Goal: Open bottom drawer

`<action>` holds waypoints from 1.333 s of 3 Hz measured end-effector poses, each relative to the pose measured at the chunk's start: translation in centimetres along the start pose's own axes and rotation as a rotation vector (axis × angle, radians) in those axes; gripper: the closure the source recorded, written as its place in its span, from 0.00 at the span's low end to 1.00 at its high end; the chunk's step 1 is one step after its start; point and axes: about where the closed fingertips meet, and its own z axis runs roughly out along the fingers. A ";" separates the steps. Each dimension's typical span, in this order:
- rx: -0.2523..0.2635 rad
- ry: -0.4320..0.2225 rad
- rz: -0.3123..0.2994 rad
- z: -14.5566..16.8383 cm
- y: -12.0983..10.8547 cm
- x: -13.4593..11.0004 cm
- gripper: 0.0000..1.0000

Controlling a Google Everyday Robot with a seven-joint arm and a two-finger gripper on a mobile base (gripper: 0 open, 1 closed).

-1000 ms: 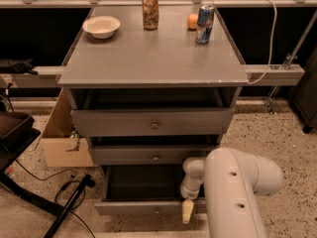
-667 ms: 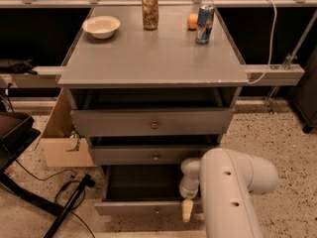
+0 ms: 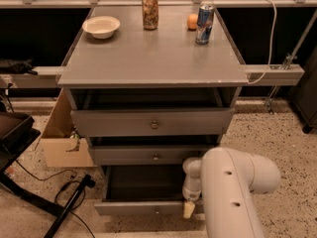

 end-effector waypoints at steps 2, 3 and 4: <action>-0.001 -0.038 0.108 -2.5 2.3 -0.1 0.96; -0.001 -0.038 0.108 -2.6 2.0 -0.3 1.00; 0.008 -0.075 0.136 -3.3 2.0 -1.1 1.00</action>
Offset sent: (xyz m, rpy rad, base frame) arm -0.4416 -0.0328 0.1128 0.0092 0.5377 -0.4745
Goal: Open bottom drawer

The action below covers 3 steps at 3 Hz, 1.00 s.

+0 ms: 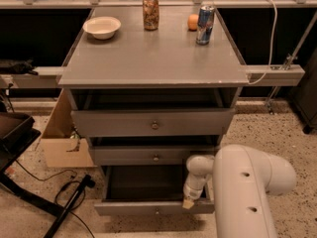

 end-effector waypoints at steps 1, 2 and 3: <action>-0.001 -0.033 0.022 -0.3 0.5 -0.5 1.00; -0.018 -0.041 0.028 0.0 1.1 -0.4 1.00; -0.018 -0.041 0.028 -0.1 0.7 -0.6 0.82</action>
Offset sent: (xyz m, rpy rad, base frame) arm -0.5512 -0.0496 0.0069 0.4834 0.8309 -0.3679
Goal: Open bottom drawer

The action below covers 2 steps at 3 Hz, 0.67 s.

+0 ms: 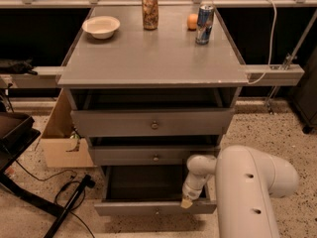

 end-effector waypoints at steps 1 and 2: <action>0.000 0.000 0.000 0.0 0.0 0.0 0.50; 0.000 0.000 0.000 0.0 0.0 0.0 0.27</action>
Offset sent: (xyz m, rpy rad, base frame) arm 0.0006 0.0002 0.0000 0.0000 0.0000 -0.0001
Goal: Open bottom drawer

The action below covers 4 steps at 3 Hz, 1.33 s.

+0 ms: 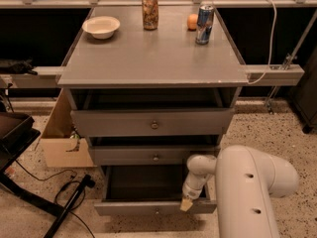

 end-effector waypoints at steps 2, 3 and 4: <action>0.032 -0.072 -0.078 -1.6 0.8 -0.3 0.00; 0.120 -0.132 -0.149 -5.7 3.3 -0.4 0.00; 0.300 -0.160 -0.201 -11.9 5.0 -0.9 0.00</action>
Offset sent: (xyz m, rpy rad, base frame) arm -0.0032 0.0016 0.0404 0.1902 -0.1377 0.1081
